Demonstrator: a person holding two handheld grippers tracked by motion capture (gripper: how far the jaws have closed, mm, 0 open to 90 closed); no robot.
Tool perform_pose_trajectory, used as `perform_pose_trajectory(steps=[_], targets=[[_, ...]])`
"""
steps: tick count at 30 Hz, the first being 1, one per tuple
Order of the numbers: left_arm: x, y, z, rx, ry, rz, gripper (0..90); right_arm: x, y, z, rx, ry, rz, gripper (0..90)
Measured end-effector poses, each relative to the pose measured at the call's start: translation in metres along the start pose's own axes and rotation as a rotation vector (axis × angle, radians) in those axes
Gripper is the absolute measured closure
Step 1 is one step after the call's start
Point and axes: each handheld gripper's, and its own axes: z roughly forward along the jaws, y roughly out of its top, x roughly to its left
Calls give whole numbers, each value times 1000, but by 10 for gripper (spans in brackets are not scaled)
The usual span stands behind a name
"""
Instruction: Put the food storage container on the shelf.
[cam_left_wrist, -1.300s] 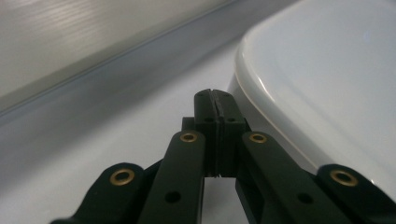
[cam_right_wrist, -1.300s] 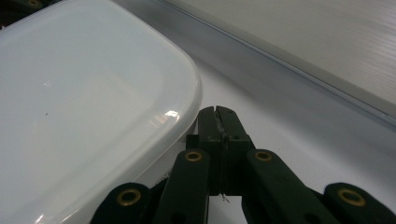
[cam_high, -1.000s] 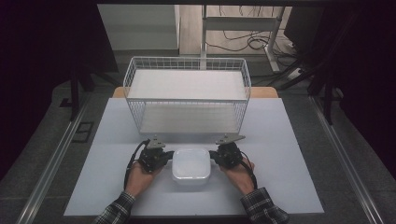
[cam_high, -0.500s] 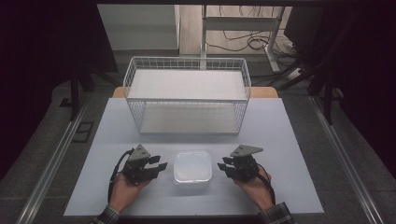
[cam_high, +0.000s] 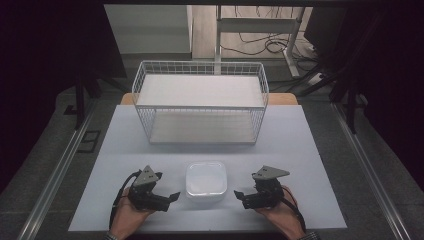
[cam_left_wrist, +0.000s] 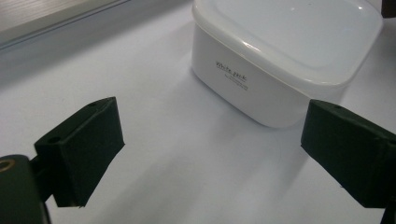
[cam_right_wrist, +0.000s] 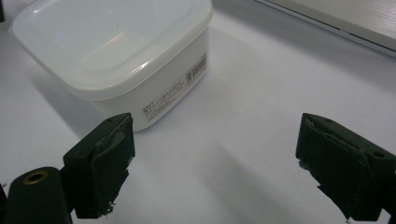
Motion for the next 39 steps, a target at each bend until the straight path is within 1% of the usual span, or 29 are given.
perform_pose_trajectory(steps=[3, 4, 6, 7, 8, 11, 12, 14, 15, 18, 20, 21, 23, 25, 26, 28, 29, 30, 31, 32, 34, 36, 37, 38, 39], targets=[[1, 0, 0, 4, -17, -27, 69, 0, 2, -2, 6, -2, 4, 132], [1, 1, -1, -1, -22, -28, 73, -1, 3, -3, 5, -2, 12, 140], [0, 3, -1, -12, -40, -27, 94, -1, 4, -4, -3, 18, 31, 164], [0, 3, -1, -12, -40, -27, 101, -1, 4, -4, -3, 18, 31, 164], [-1, 7, -1, -28, -63, -41, 104, -2, 7, -4, -23, 53, 55, 177], [-4, 14, 1, -43, -73, -45, 109, -1, 12, -3, -45, 83, 60, 186], [-5, 17, 3, -45, -77, -43, 109, 0, 14, -3, -52, 89, 62, 185], [-8, 25, 5, -54, -92, -26, 108, 4, 20, -2, -55, 100, 48, 185], [-10, 30, 7, -57, -89, -11, 112, 6, 24, -1, -52, 102, 42, 186], [-11, 41, 14, -52, -80, 16, 127, 10, 35, 7, -51, 122, 30, 189], [-11, 47, 23, -42, -91, 11, 133, 13, 42, 15, -47, 131, 22, 189], [-10, 48, 28, -37, -99, 2, 131, 15, 45, 20, -42, 138, 23, 188], [-8, 47, 37, -31, -125, -23, 126, 16, 49, 28, -35, 144, 20, 172], [-6, 44, 42, -16, -118, -26, 115, 16, 50, 34, -25, 157, 29, 143], [-5, 42, 45, -13, -121, -30, 112, 16, 50, 38, -13, 162, 32, 130], [-2, 39, 47, -16, -161, -72, 107, 14, 48, 44, -2, 170, 45, 125], [-2, 38, 48, -7, -193, -84, 107, 13, 47, 47, 15, 186, 56, 123], [-3, 37, 48, -2, -225, -83, 117, 12, 46, 50, 22, 207, 69, 134], [-5, 36, 47, 1, -231, -83, 134, 12, 44, 50, 24, 231, 84, 154], [-7, 35, 46, 1, -232, -86, 131, 12, 44, 50, 25, 250, 89, 162], [-11, 32, 42, 13, -235, -95, 141, 15, 41, 47, 39, 260, 93, 170], [-13, 30, 36, 20, -236, -117, 206, 17, 38, 41, 47, 257, 105, 223], [-14, 28, 33, 19, -238, -133, 252, 17, 35, 38, 50, 260, 121, 259], [-16, 26, 29, 14, -232, -145, 318, 17, 33, 34, 51, 261, 142, 317], [-17, 25, 26, 4, -223, -144, 383, 16, 31, 29, 45, 259, 149, 389]])
